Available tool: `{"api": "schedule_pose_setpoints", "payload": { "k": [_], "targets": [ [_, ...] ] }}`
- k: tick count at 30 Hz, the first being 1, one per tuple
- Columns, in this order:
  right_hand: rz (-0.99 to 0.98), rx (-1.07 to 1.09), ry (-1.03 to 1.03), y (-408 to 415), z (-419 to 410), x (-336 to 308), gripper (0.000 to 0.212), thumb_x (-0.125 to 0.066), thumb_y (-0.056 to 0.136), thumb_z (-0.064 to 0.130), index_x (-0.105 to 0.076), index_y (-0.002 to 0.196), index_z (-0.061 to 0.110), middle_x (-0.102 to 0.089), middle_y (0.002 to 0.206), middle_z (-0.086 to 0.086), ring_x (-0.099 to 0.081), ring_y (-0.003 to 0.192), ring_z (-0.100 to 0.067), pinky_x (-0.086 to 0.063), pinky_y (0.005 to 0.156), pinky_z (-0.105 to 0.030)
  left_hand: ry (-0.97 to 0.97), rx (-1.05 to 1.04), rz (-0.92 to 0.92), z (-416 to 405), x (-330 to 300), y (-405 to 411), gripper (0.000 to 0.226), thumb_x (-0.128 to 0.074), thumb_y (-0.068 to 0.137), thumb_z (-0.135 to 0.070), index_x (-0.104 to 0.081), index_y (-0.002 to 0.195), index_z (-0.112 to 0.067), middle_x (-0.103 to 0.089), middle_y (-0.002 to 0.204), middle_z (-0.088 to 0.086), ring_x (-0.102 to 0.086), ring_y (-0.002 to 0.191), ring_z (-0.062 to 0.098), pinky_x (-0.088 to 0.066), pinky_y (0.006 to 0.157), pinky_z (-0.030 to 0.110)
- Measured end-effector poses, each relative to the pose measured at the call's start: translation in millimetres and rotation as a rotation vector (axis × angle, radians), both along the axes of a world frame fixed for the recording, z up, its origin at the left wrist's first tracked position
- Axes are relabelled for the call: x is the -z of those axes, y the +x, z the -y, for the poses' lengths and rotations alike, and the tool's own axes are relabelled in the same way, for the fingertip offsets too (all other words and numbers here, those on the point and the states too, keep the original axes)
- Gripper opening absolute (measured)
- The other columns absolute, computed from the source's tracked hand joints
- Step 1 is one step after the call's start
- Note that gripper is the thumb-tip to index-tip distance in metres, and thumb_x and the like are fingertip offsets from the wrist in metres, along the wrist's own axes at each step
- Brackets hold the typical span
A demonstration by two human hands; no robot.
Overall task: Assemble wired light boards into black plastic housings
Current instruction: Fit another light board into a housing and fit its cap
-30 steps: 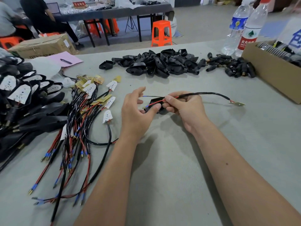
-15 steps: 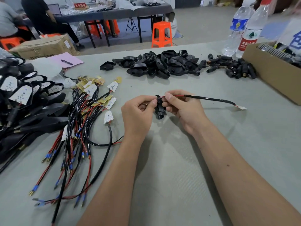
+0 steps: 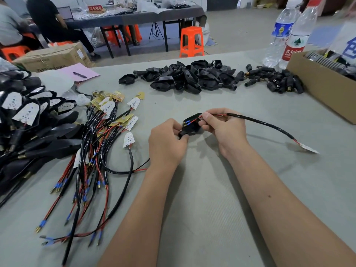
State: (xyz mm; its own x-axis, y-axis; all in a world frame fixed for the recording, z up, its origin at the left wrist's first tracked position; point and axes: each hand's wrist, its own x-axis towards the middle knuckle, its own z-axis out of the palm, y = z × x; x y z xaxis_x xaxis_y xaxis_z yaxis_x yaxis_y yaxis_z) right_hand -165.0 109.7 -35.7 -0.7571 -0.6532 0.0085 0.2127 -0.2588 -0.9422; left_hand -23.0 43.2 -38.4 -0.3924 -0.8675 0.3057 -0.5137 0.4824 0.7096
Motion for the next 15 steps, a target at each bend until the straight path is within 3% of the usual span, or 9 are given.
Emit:
{"api": "schedule_pose_setpoints", "payload": {
  "k": [3,11,15],
  "targets": [
    [-0.071,-0.013,0.063,1.4,1.0,1.3,0.008,-0.075,0.087,-0.007,-0.070,0.087,-0.001,-0.076,0.073,-0.015,-0.073,0.062,-0.022,-0.056,0.056,-0.023,0.053,0.015,-0.080,4.6,-0.4,3.0,0.016,-0.082,0.076,-0.010,-0.073,0.087,-0.019,-0.064,0.070,-0.016,-0.058,0.061,-0.002,-0.056,0.073,0.029],
    [-0.156,0.058,0.156,7.3,1.3,0.4,0.012,-0.077,0.085,-0.004,-0.070,0.080,0.004,-0.073,0.070,-0.019,-0.069,0.057,-0.026,-0.056,0.053,-0.029,0.070,0.025,-0.172,3.0,0.0,1.2,0.020,-0.085,0.077,-0.009,-0.071,0.084,-0.021,-0.068,0.073,-0.014,-0.066,0.064,0.004,-0.058,0.069,0.027],
    [-0.158,0.132,0.162,8.6,0.1,-1.5,0.013,-0.075,0.086,-0.005,-0.067,0.079,0.002,-0.070,0.062,-0.012,-0.068,0.051,-0.019,-0.054,0.050,-0.024,0.053,0.009,-0.189,1.5,0.5,-0.3,0.017,-0.085,0.077,-0.009,-0.072,0.086,-0.016,-0.069,0.074,-0.013,-0.067,0.064,0.005,-0.058,0.070,0.030]
  ]
}}
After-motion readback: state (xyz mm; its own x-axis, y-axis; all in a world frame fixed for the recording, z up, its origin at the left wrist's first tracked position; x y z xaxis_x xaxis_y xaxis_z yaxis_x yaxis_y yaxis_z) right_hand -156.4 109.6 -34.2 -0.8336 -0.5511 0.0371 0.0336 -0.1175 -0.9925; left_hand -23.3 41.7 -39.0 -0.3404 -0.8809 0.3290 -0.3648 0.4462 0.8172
